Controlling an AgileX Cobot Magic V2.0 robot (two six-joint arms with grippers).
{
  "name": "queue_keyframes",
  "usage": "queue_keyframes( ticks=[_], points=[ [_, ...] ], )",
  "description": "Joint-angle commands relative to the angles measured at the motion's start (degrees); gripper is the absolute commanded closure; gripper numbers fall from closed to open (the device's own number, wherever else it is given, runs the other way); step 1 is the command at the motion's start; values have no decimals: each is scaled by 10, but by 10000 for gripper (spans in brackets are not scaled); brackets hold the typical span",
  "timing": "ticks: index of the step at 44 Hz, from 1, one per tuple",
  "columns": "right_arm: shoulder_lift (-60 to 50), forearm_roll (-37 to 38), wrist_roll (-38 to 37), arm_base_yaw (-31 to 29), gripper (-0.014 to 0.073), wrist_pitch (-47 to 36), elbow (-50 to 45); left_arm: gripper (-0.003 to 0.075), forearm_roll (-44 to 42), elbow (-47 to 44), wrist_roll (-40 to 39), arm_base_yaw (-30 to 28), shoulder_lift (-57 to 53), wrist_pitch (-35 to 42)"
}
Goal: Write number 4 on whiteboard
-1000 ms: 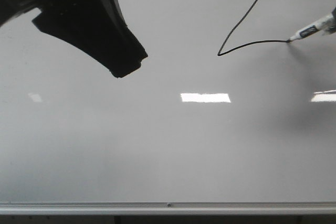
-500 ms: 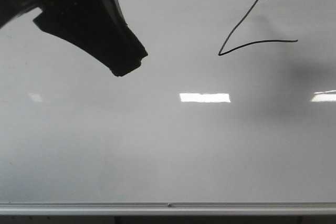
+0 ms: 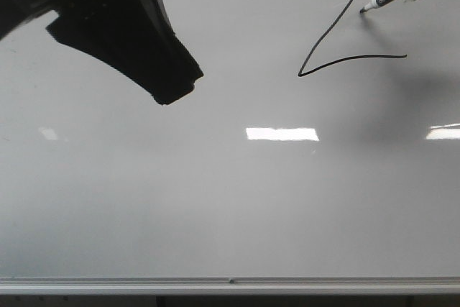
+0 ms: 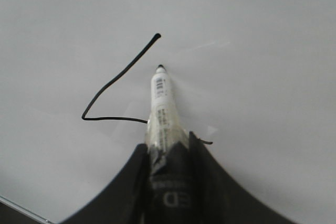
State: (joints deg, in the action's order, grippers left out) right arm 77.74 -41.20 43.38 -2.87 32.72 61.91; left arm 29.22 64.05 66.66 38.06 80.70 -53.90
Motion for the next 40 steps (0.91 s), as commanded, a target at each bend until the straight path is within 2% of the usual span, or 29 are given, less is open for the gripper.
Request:
queue_keyframes(
  ticks=[1,9,22,31,33,35,37,40],
  points=[
    [-1,-14,0,0,698,-16,20,741,24,17,-4,3,-21,14],
    [9,7,-9,0,698,13,1,741,24,17,-4,3,-21,14],
    [9,17,-10,0,698,-20,-137,741,24,17,-4,3,-21,14],
    [-58,5,-8,9,698,57,-98,731,25,17,-4,3,-21,14],
    [-86,5,-6,19,698,83,-81,699,28,17,-4,3,-21,16],
    [-100,6,2,31,698,119,-59,626,36,17,-4,3,-21,23],
    [-107,6,19,45,698,152,-43,538,40,17,-4,3,-21,35],
    [-110,6,43,73,698,195,-23,359,48,17,-4,3,-21,61]
  ],
)
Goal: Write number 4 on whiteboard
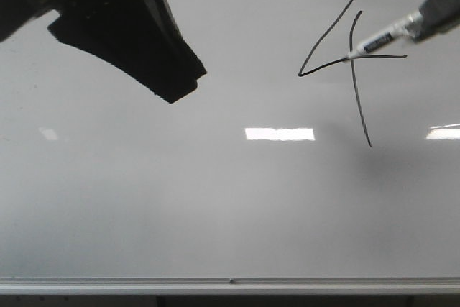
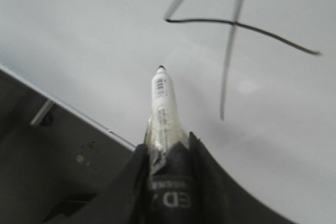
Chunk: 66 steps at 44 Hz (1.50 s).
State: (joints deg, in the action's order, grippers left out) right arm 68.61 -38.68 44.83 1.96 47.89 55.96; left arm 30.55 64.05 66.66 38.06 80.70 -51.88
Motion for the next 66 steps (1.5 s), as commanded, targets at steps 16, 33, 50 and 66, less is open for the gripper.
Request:
queue_keyframes(
  ticks=[16,33,50,66],
  points=[
    [-18,-18,44,193,698,47,66,121,79,17,7,3,-22,84],
    [-18,-37,44,238,698,35,66,369,119,17,7,3,-22,58],
    [-18,-37,44,238,594,33,66,741,162,17,7,3,-22,53],
    [-72,-25,30,217,165,-32,60,741,84,12,-62,-44,-26,98]
  ],
)
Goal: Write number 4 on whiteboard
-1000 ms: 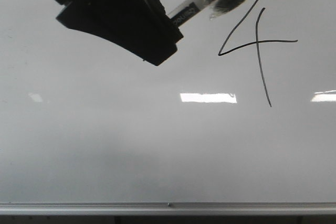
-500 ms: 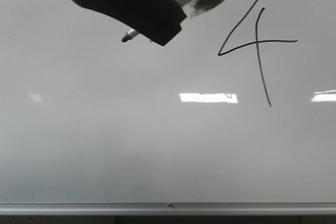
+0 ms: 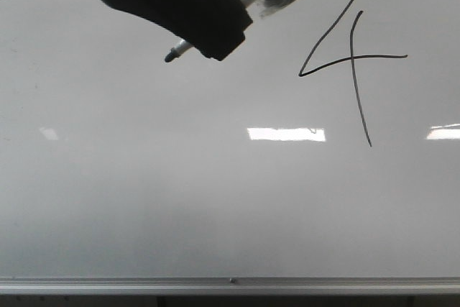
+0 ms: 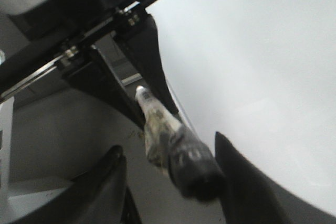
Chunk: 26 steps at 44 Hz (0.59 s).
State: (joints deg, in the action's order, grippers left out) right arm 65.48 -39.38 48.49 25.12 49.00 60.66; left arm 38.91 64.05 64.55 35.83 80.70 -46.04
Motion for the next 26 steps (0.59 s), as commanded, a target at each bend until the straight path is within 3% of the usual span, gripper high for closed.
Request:
queue_keyframes(
  ticks=[1,10,15,26],
  points=[
    [-53,-18,-10,-21,165,-51,10,741,0,9,-49,-34,-29,44],
    [-163,-18,-53,-73,170,-127,-77,741,-3,-65,-118,-143,-93,120],
    [-230,-18,-78,-83,223,-177,-152,741,-18,-127,-183,-218,-148,172],
    [-314,-18,-84,-83,245,-196,-232,741,-216,-203,-421,-401,-190,219]
  ],
)
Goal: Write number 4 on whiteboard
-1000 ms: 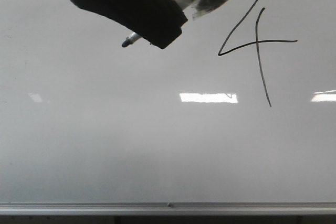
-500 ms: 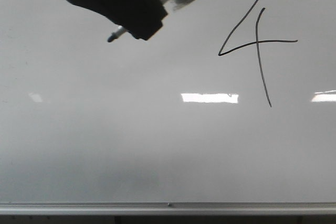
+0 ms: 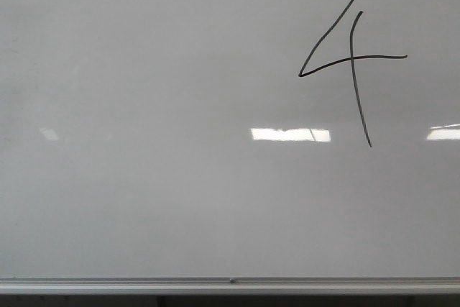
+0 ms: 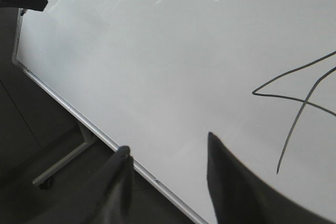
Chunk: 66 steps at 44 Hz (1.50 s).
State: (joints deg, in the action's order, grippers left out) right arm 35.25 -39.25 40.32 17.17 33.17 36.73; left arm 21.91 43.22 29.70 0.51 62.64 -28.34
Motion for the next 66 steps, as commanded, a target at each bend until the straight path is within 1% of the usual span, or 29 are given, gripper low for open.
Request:
queue_keyframes(
  ticks=[1,3,6,12,17,21,25,30,36,43,46,51,52,54,55,61,64,66],
  points=[
    [-12,-19,-2,-4,245,-35,7,741,-53,6,-84,-61,-4,41],
    [-12,-20,-2,-4,245,-33,7,741,-52,6,-86,-89,4,49],
    [-12,-25,-2,-4,245,-33,7,741,-47,6,-86,-115,22,70],
    [-12,-25,-2,-4,245,-35,7,741,-28,16,-86,-124,83,97],
    [-12,-25,-2,-4,245,-34,7,741,-23,34,-86,-108,137,130],
    [-12,-25,-2,-4,245,-34,7,741,-23,41,-86,-89,165,172],
    [-12,-25,-2,-4,245,-34,7,741,-23,49,-86,-72,189,195],
    [-12,-25,-2,-4,245,-34,7,741,-23,64,-86,-60,220,203],
    [-12,-25,-2,-4,245,-31,7,740,-10,79,-86,-60,248,203],
    [-12,-25,-2,-4,245,-30,7,726,-3,83,-86,-57,255,203],
    [-12,-25,-2,-4,245,-30,7,678,-3,83,-86,-54,255,203],
    [-12,-25,-2,-4,245,-30,7,554,-3,83,-86,-54,255,205],
    [-12,-25,-2,-4,245,-30,7,539,-3,83,-86,-54,255,204],
    [-12,-25,-2,-4,245,-30,7,480,-3,83,-86,-54,255,204],
    [-12,-25,-2,-4,245,-30,7,465,-3,83,-86,-54,255,204],
    [-12,-25,-2,-4,245,-30,7,308,-3,83,-86,-54,254,195],
    [-12,-25,-2,-4,245,-30,7,255,-4,83,-85,-54,248,184],
    [-12,-25,-2,-4,245,-30,7,251,-14,83,-85,-54,240,177]
  ],
)
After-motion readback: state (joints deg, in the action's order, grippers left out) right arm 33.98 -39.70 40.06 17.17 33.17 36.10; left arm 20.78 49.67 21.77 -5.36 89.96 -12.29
